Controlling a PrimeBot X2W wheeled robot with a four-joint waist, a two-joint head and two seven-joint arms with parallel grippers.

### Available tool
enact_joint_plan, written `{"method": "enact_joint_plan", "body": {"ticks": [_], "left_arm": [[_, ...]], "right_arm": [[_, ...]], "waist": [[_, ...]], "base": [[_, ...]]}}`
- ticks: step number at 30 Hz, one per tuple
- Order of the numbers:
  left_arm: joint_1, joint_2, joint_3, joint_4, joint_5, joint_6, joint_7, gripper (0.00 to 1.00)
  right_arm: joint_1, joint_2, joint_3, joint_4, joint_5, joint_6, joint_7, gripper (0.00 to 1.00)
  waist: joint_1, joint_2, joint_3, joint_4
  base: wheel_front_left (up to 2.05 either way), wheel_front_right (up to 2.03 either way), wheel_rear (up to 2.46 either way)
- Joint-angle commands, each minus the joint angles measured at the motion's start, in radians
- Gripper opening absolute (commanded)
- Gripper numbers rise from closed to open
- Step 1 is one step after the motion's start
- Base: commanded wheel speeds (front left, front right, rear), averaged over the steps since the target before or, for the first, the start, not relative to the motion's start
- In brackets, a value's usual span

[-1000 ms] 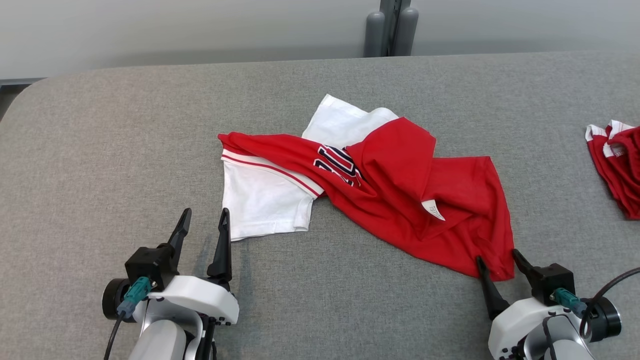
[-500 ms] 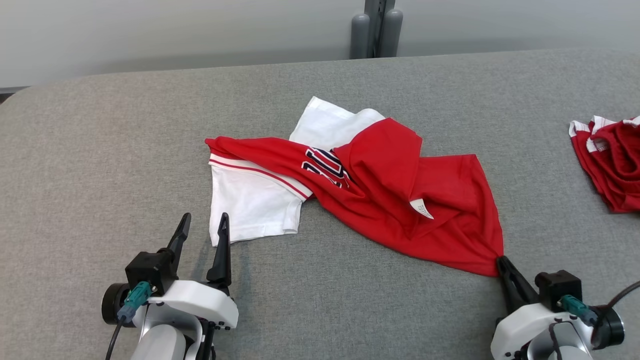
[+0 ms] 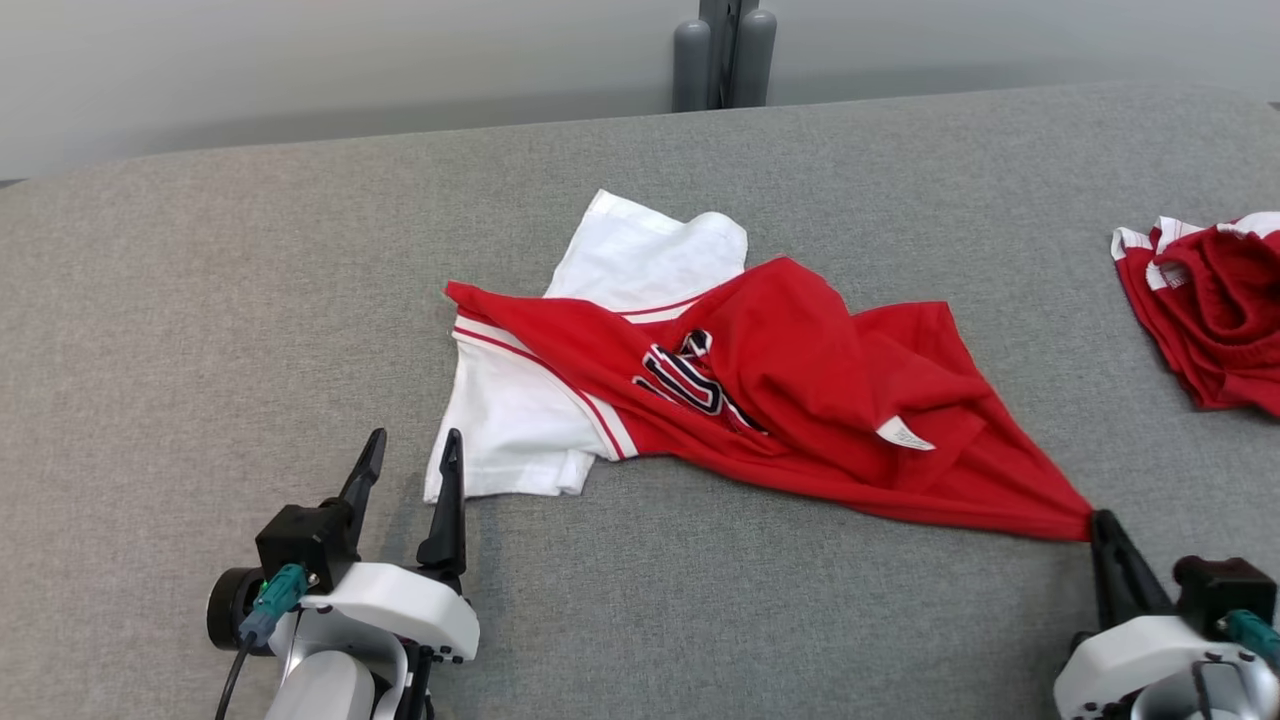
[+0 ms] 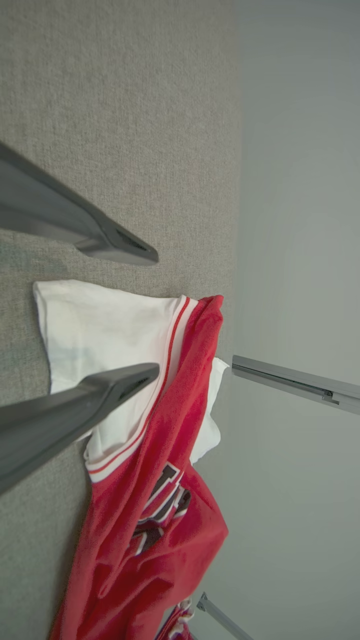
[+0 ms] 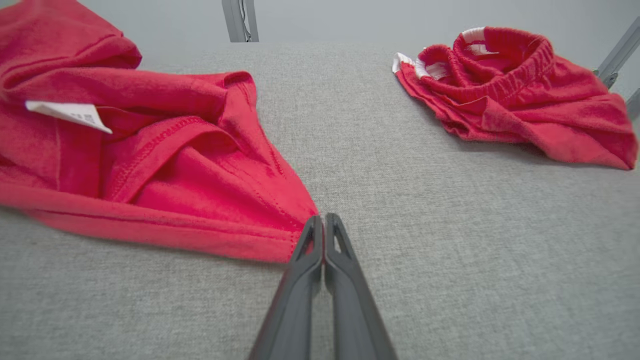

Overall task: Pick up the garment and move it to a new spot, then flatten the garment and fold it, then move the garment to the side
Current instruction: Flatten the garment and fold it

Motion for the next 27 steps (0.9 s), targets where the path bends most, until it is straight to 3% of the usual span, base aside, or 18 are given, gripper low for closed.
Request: {"method": "enact_joint_plan", "body": {"ticks": [1,8,9,12,13,14,22,27], "left_arm": [[0.001,0.004,0.000,0.002,0.001,-0.001,-0.005,1.00],[-0.011,0.004,-0.015,0.010,-0.008,0.000,-0.005,1.00],[-0.013,0.004,-0.016,0.010,-0.009,0.001,-0.005,1.00],[-0.013,0.004,-0.015,0.009,-0.010,0.004,-0.005,1.00],[-0.012,0.004,-0.014,0.009,-0.009,0.005,-0.005,1.00],[-0.010,0.004,-0.013,0.008,-0.010,0.006,-0.005,1.00],[0.003,0.004,-0.012,0.000,-0.018,0.009,-0.005,1.00],[0.002,0.004,-0.022,-0.003,-0.024,0.011,-0.005,1.00]], "right_arm": [[0.001,-0.007,-0.013,-0.005,-0.009,0.000,-0.009,0.00],[-0.017,-0.013,-0.095,0.024,-0.040,0.000,-0.009,0.00],[-0.019,-0.014,-0.101,0.031,-0.045,0.000,-0.011,0.07],[-0.016,-0.015,-0.117,0.045,-0.050,0.000,-0.017,0.47],[-0.015,-0.015,-0.126,0.045,-0.051,0.000,-0.019,0.94],[-0.014,-0.014,-0.134,0.041,-0.047,0.000,-0.023,1.00],[-0.007,-0.021,-0.150,-0.110,-0.007,0.000,-0.032,1.00],[-0.003,-0.026,-0.026,-0.227,0.014,0.000,0.016,1.00]], "waist": [[-0.0001,0.0000,0.001,-0.002],[-0.0001,0.0000,0.008,-0.005],[-0.0001,0.0000,0.009,-0.005],[-0.0001,0.0000,0.009,-0.005],[-0.0001,0.0000,0.009,-0.006],[-0.0001,0.0000,0.008,-0.006],[-0.0001,0.0000,-0.005,-0.004],[-0.0001,0.0000,-0.010,0.007]], "base": [[0.00,0.00,0.00],[0.00,0.00,0.00],[0.00,0.00,0.00],[0.00,0.00,0.00],[0.00,0.00,0.00],[0.00,0.00,0.00],[0.00,0.00,0.00],[0.00,0.00,0.00]]}}
